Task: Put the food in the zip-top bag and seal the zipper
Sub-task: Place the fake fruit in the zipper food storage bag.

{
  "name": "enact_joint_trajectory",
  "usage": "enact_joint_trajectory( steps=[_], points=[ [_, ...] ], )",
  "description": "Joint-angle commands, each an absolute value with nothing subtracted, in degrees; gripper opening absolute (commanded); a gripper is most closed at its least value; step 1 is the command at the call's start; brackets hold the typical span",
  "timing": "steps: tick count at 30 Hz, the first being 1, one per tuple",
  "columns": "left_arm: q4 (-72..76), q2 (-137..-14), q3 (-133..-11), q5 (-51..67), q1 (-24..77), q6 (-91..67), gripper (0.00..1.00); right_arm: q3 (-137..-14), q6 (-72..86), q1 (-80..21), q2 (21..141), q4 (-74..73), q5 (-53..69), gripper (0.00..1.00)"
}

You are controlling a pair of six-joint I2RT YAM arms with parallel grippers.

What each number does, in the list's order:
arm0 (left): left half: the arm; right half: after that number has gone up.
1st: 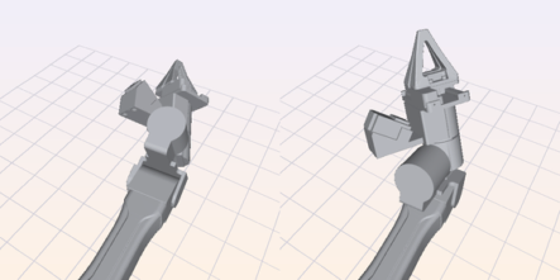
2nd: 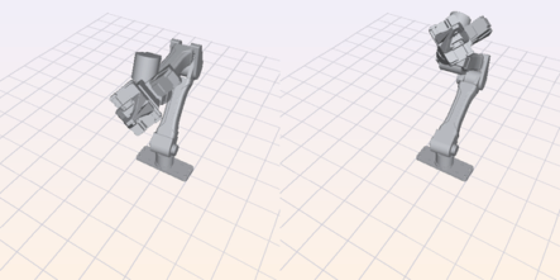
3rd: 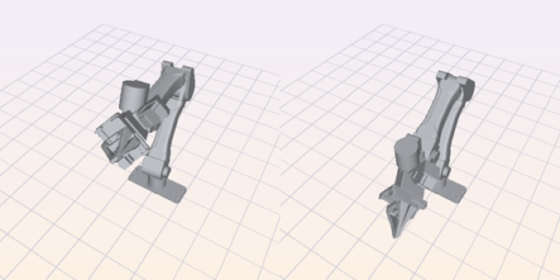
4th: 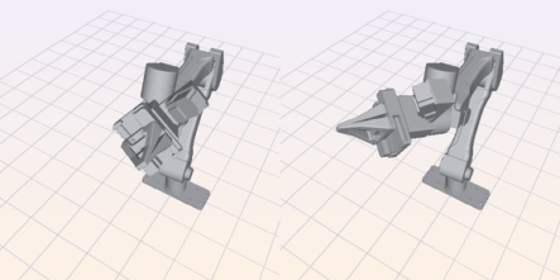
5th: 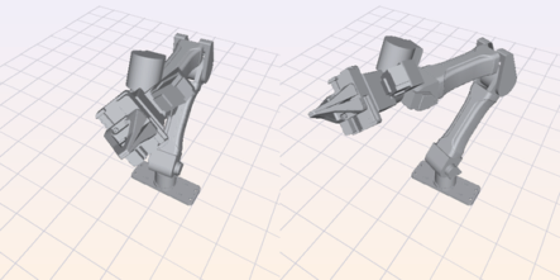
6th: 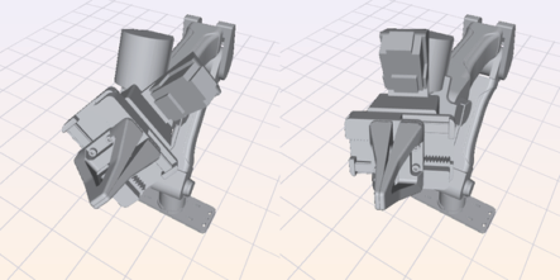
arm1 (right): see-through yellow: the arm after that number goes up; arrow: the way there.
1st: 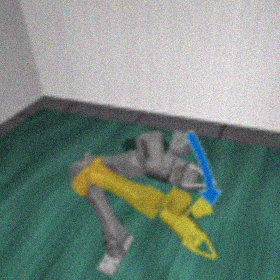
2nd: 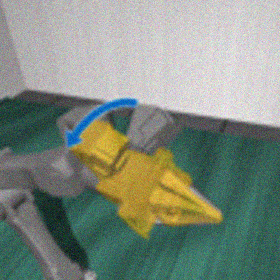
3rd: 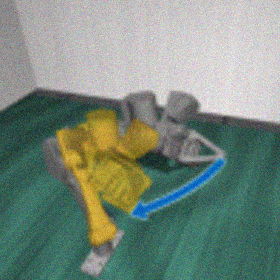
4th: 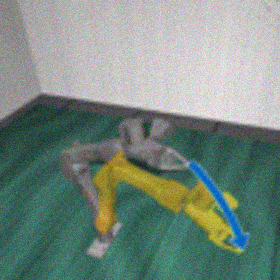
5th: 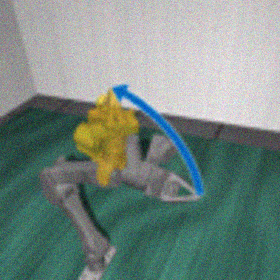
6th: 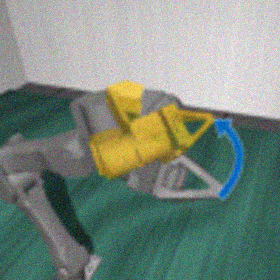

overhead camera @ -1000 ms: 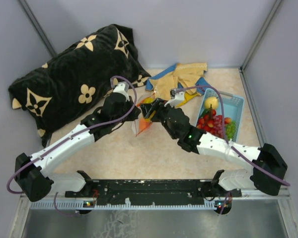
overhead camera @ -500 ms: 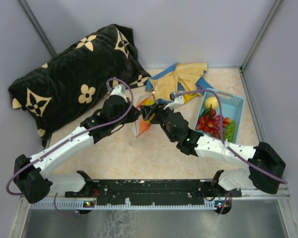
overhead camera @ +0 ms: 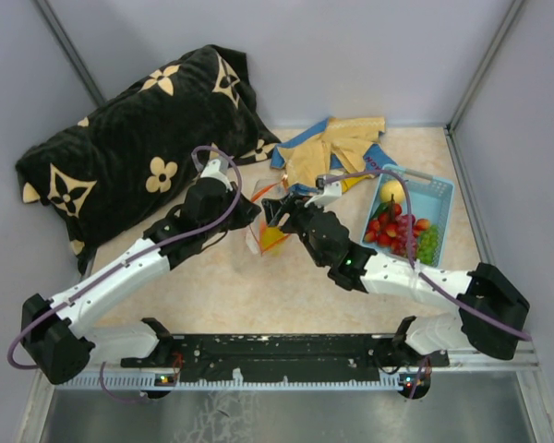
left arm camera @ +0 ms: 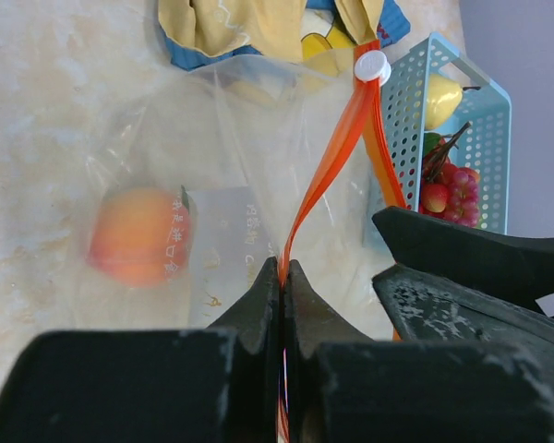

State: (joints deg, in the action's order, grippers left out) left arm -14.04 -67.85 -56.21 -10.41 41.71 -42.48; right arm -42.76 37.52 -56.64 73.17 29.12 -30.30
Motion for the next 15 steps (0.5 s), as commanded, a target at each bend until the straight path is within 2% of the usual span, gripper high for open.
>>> enact_joint_trajectory(
  steps=[1, 6, 10, 15],
  points=[
    [-12.3, -66.05, -55.39, -9.08, 41.18, -42.98, 0.0, -43.68, 35.87, -57.33, 74.0, 30.83, -32.36, 0.65],
    [-11.55, -65.67, -54.58, -8.55, 41.04, -42.79, 0.0, -44.71, 35.28, -57.31, 73.3, 30.27, -30.63, 0.68],
    [-10.12, -64.9, -53.26, -8.56, 40.96, -41.35, 0.0, -46.88, 31.53, -57.24, 70.61, 26.78, -30.52, 0.75],
    [-10.02, -64.16, -52.31, -9.84, 40.8, -38.13, 0.0, -50.83, 27.09, -54.87, 66.35, 16.29, -27.04, 0.79]
  ],
)
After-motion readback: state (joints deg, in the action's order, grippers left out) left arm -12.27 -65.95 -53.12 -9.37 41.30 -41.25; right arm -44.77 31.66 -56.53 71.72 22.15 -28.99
